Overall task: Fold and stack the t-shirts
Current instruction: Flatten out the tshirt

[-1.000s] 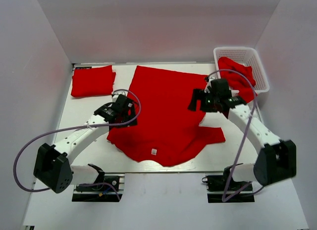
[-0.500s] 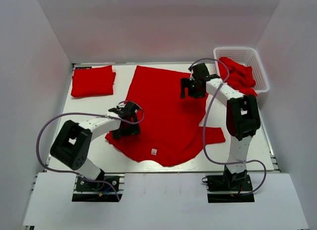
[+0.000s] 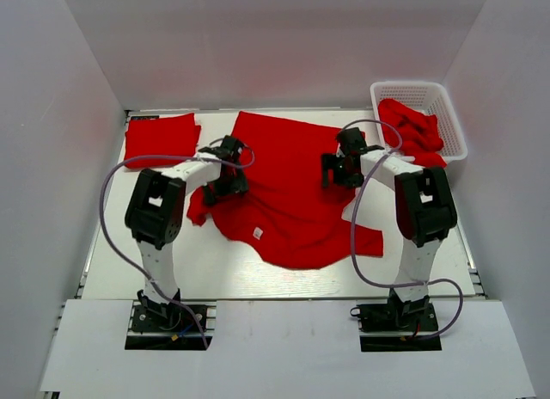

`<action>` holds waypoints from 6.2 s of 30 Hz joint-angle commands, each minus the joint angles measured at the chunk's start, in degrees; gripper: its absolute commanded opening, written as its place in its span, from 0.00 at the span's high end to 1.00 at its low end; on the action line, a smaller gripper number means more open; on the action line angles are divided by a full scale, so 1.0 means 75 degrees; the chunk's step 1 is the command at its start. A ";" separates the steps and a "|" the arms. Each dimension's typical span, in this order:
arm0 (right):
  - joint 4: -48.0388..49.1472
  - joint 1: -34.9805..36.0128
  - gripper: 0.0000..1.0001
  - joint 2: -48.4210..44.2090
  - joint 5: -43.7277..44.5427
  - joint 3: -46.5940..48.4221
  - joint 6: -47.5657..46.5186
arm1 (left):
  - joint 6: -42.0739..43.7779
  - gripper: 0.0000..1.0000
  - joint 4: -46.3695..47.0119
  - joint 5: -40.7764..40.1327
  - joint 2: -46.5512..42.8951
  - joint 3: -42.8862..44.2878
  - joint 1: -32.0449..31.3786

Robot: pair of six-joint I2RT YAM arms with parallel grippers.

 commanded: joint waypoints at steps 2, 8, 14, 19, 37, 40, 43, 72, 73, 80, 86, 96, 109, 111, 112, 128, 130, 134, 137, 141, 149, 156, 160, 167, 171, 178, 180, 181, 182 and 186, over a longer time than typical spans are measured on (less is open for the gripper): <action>-0.0176 -0.0074 0.10 -0.0377 0.0179 -0.1166 0.0454 | 0.0747 0.00 -0.0431 -0.1081 0.1681 0.1359 0.0541; 0.0665 0.0078 0.10 -0.2156 -0.1026 -0.3648 0.1204 | 0.2176 0.00 -0.0712 -0.0672 0.3556 0.4549 0.0858; 0.0984 0.0954 0.10 -0.3402 -0.2258 -0.4954 0.1358 | 0.3514 0.00 -0.0329 0.0674 0.5444 0.7680 0.0858; 0.0867 0.1555 0.10 -0.3414 -0.2459 -0.4510 0.1463 | 0.4171 0.00 0.1254 0.1509 0.5154 0.7413 0.0858; -0.0550 0.1696 0.10 -0.3742 -0.0143 -0.2189 0.1696 | 0.4219 0.00 0.1505 0.1098 0.3843 0.8222 0.0858; -0.0692 0.1603 0.10 -0.3988 0.0809 -0.2364 0.1861 | 0.3903 0.00 0.0953 0.1345 0.2953 0.7392 0.0765; -0.0715 0.1404 0.10 -0.3930 0.1407 -0.2423 0.1944 | 0.3493 0.00 0.0401 0.1741 0.1875 0.5707 0.0589; 0.0503 -0.0437 0.10 -0.2078 0.0236 -0.3090 0.1463 | 0.1747 0.00 -0.0150 -0.0353 0.0057 -0.0544 0.1174; 0.0480 -0.0414 0.10 -0.2067 0.0260 -0.3126 0.1475 | 0.1746 0.00 -0.0243 -0.0540 0.0056 -0.0544 0.1314; 0.0316 -0.0683 0.10 -0.2020 0.0623 -0.3220 0.1651 | 0.2623 0.00 -0.0012 -0.0788 -0.0085 -0.0076 0.1771; 0.0269 -0.0753 0.10 -0.2043 0.0553 -0.2927 0.1358 | 0.3703 0.00 0.0436 -0.0518 0.0067 0.0497 0.1924; 0.0293 -0.0706 0.10 -0.2675 0.0141 -0.2915 0.1229 | 0.2954 0.00 0.0738 0.3143 -0.1945 -0.0376 0.1516; 0.0527 -0.0730 0.10 -0.2746 0.0342 -0.3383 0.1616 | 0.1911 0.00 0.2263 0.4545 -0.2663 -0.2230 -0.0454; 0.0527 -0.0719 0.10 -0.2746 0.0377 -0.3454 0.1616 | 0.1804 0.00 0.2496 0.4369 -0.2663 -0.2524 -0.0641; 0.0550 -0.0730 0.10 -0.2711 0.0389 -0.3466 0.1604 | 0.1607 0.00 0.2568 0.4287 -0.2663 -0.2606 -0.0642; 0.0199 -0.1233 0.10 -0.2605 0.1396 -0.3923 0.1873 | 0.0669 0.00 -0.0157 0.1476 -0.3354 -0.3462 -0.0654; 0.0199 -0.1350 0.10 -0.2606 0.1396 -0.3993 0.1862 | 0.0399 0.00 -0.0477 0.1055 -0.3424 -0.3532 -0.0654; 0.0187 -0.1515 0.10 -0.2606 0.1315 -0.4017 0.1745 | 0.0093 0.00 -0.1226 0.0186 -0.3530 -0.3299 -0.0572; 0.0386 -0.1468 0.10 -0.2769 0.0777 -0.4005 0.1360 | 0.0000 0.00 -0.1625 -0.0108 -0.3390 -0.2889 -0.0501; 0.0620 -0.1375 0.10 -0.3238 0.0225 -0.4040 0.0890 | 0.0280 0.00 -0.1383 0.0007 -0.3646 -0.2433 -0.0501; 0.0762 -0.1176 0.10 -0.4106 0.0025 -0.4087 0.0514 | 0.1604 0.00 0.0107 0.0631 -0.3333 -0.1366 -0.0501; 0.0773 -0.1117 0.10 -0.3989 0.0154 -0.3911 0.0514 | 0.1850 0.00 0.0692 0.0618 -0.0872 0.0544 -0.0350; 0.0832 -0.1128 0.10 -0.3661 0.0295 -0.3433 0.0584 | 0.1851 0.00 0.0659 0.0525 0.0311 0.1539 -0.0022; 0.0808 -0.1047 0.10 -0.2737 -0.0010 -0.1875 0.0339 | 0.2108 0.00 0.0704 0.0733 0.1228 0.2853 0.0389; 0.0855 -0.0836 0.10 -0.1951 -0.0010 -0.0854 0.0057 | 0.2367 0.00 0.1324 0.0981 0.1228 0.3088 0.0471; 0.0504 -0.0531 0.10 0.0439 -0.0361 0.2516 -0.0282 | 0.2976 0.00 0.1889 0.1497 0.2034 0.4258 0.0693; 0.0585 -0.0461 0.10 0.1574 -0.0559 0.3293 -0.0294 | 0.2976 0.00 0.1807 0.1614 0.2632 0.5088 0.0764; 0.0551 -0.0437 0.10 0.1578 -0.0607 0.3911 -0.0271 | 0.2976 0.00 0.1702 0.1719 0.2819 0.5290 0.0857; 0.0550 -0.0414 0.10 0.2193 -0.0747 0.4230 -0.0259 | 0.2976 0.00 0.1701 0.1720 0.3019 0.5454 0.0858; 0.0679 -0.0343 0.10 0.3194 -0.0994 0.5845 -0.0259 | 0.2777 0.00 0.1807 0.1802 0.3641 0.5760 0.1034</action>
